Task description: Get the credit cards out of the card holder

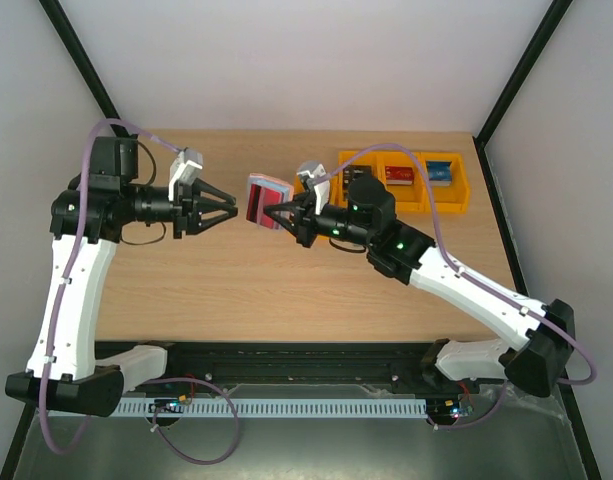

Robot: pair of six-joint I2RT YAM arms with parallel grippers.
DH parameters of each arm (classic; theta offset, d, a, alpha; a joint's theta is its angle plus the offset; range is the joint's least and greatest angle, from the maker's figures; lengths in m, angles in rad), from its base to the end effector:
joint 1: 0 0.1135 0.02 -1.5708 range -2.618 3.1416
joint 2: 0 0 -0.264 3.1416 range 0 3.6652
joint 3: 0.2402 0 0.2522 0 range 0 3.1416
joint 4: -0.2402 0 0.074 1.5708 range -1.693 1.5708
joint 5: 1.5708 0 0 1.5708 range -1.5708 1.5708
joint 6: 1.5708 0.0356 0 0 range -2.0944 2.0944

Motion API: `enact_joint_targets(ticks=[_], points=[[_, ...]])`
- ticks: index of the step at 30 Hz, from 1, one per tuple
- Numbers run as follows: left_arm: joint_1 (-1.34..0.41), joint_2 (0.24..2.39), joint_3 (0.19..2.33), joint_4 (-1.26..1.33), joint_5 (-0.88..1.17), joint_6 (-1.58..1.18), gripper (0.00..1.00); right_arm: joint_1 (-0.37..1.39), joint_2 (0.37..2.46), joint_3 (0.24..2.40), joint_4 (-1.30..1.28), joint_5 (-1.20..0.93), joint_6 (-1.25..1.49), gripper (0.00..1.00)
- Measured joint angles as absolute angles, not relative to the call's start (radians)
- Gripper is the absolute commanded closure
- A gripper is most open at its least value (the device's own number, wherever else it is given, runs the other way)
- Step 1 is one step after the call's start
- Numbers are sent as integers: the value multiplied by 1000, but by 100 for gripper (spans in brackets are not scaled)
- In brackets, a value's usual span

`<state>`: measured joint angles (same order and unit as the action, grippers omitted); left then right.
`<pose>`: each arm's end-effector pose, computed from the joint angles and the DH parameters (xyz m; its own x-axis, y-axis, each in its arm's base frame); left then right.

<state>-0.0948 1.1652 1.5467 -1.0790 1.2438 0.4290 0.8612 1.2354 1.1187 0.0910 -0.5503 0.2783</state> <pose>0.1823 -0.0512 0.4481 -0.2683 0.1597 -0.9500 0.9507 0.2030 -0.2343 0.1733 0.2304 0.3912 -0.2873 0.0249 -0.9575 -0.9446 0.1580 0.2876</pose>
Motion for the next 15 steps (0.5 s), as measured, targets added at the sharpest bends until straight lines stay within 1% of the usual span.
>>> enact_joint_targets(ticks=[5,11,15], points=[[-111,1165,1529,-965,1209,299,67,858,1301,1161,91,-521,336,98],[-138,1177,1438,-825,1157,152,67,857,1334,1178,92,-570,368,98],[-151,1196,1432,-790,1119,115,68,849,1337,1181,86,-574,371,98]])
